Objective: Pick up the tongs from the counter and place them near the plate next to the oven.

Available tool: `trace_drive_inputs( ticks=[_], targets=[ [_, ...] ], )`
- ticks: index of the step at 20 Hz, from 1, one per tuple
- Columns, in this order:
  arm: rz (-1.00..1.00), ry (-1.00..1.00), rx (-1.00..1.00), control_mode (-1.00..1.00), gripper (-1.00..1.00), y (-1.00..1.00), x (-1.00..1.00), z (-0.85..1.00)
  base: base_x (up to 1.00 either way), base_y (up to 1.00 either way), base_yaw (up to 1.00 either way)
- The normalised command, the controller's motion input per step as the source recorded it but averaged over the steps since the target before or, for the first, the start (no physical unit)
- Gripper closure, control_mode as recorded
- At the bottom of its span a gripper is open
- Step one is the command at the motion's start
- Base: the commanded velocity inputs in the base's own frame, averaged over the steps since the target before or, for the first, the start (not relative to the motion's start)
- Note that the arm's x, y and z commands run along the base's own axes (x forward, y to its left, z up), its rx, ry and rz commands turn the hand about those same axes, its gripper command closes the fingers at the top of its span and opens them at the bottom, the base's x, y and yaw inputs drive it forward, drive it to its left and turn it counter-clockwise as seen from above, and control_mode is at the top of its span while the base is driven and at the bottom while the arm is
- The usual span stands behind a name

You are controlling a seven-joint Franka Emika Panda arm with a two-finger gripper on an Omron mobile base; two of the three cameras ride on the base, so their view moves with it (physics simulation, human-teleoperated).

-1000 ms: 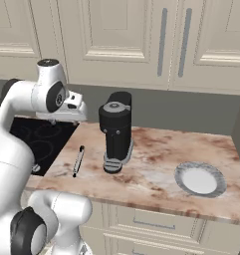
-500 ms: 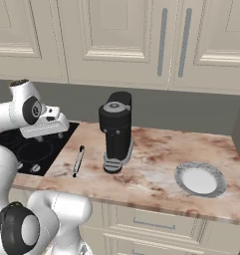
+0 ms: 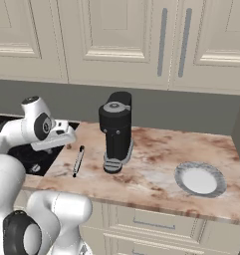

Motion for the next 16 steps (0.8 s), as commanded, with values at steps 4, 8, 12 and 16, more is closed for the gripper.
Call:
trace_drive_inputs(
  ticks=[4, 8, 12, 16],
  targets=[
    [0.0, 0.06, 0.05, -1.0, -1.0, -0.19, 0.28, -0.44, 0.0, 0.0, 0.0],
    [0.0, 0.05, 0.03, -1.0, -1.0, -0.1, 0.38, -0.56, 0.0, 0.0, 0.0],
    [-0.04, 0.04, 0.0, -1.0, -1.0, 0.0, 0.53, -0.64, 0.0, 0.0, 0.0],
    [-0.02, 0.0, 0.01, -1.0, -1.0, -0.02, 0.36, -0.49, 0.0, 0.0, 0.0]
  ],
)
